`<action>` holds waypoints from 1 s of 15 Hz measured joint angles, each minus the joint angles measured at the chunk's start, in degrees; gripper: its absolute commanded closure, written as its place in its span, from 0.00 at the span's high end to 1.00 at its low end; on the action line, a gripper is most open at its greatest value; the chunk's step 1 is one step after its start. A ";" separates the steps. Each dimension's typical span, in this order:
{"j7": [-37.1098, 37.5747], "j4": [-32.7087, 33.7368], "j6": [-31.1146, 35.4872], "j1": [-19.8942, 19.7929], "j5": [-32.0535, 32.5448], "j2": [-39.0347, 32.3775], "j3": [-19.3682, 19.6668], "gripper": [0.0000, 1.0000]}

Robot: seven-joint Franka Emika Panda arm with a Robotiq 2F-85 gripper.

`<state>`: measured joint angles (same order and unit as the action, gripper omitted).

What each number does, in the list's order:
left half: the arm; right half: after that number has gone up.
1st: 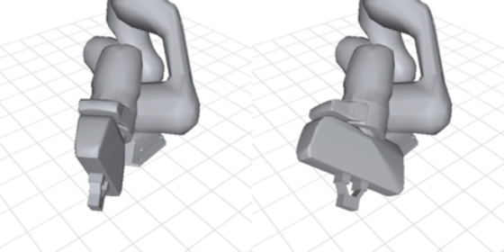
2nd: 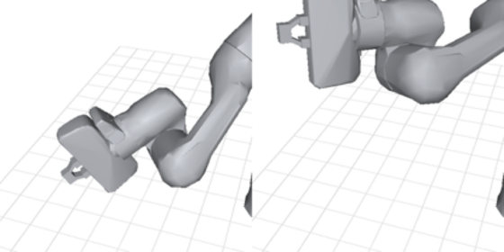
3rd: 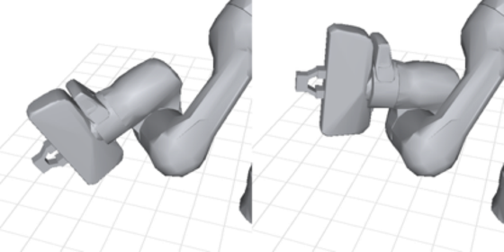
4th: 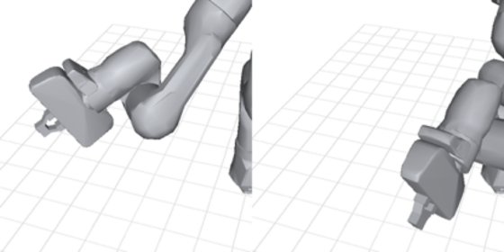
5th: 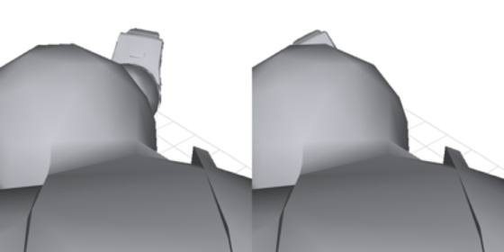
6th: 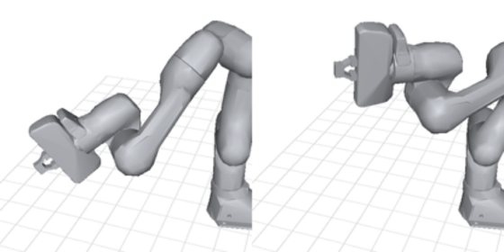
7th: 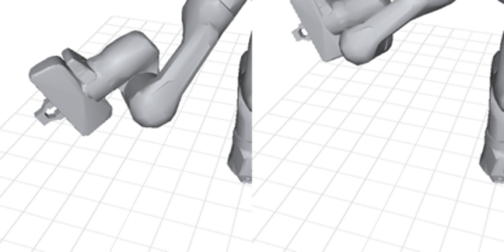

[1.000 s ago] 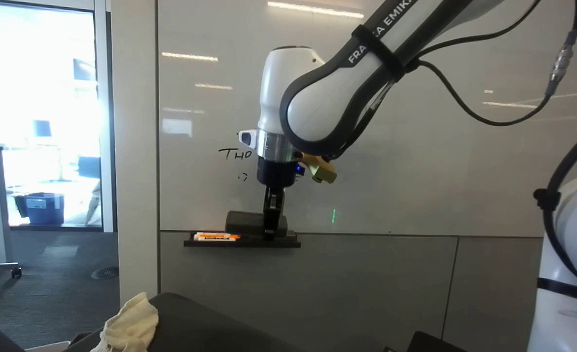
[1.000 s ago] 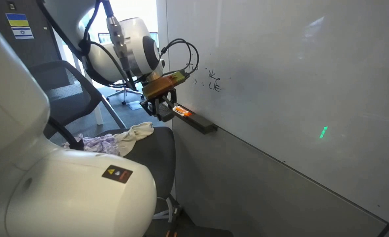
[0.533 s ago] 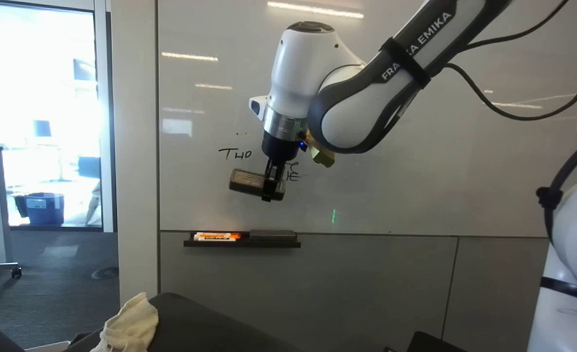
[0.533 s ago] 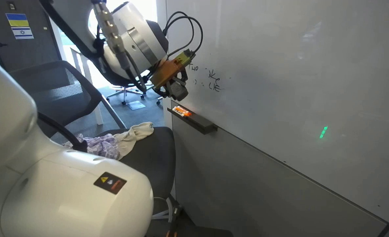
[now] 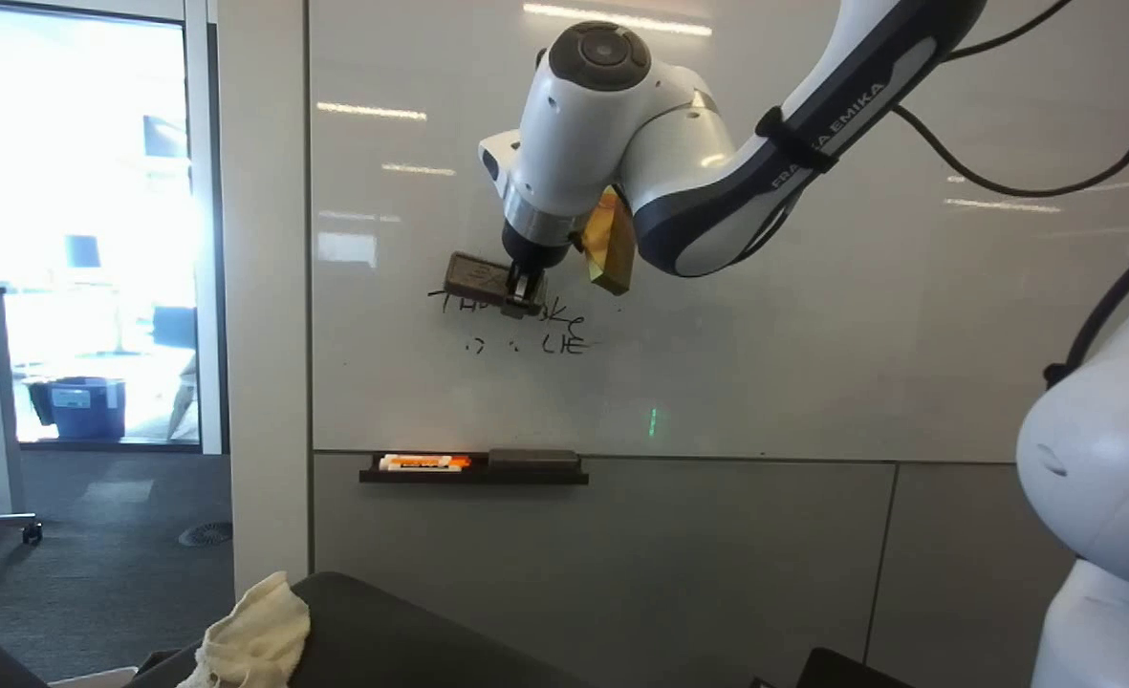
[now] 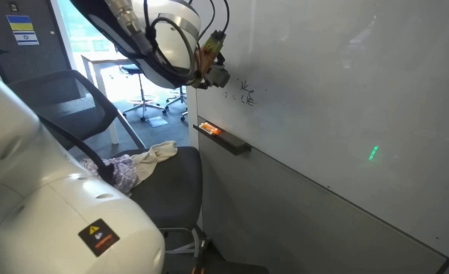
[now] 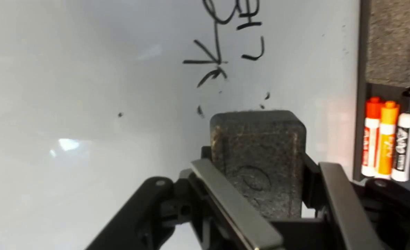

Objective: Use the eraser to wipe the writings off the whiteboard

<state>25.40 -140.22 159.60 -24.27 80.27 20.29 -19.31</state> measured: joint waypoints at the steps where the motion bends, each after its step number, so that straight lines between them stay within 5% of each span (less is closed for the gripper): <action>1: 4.34 1.29 -0.98 -1.23 4.52 -0.28 -1.69 0.31; 7: 28.42 4.46 -16.45 -2.26 27.39 -9.46 -8.93 0.31; 11: 34.15 5.33 -28.01 10.89 35.46 -17.74 1.56 0.31; 15: 35.95 6.34 -31.95 18.72 36.14 -20.09 7.63 0.31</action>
<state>61.35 -133.88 127.66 -5.55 116.41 0.20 -11.69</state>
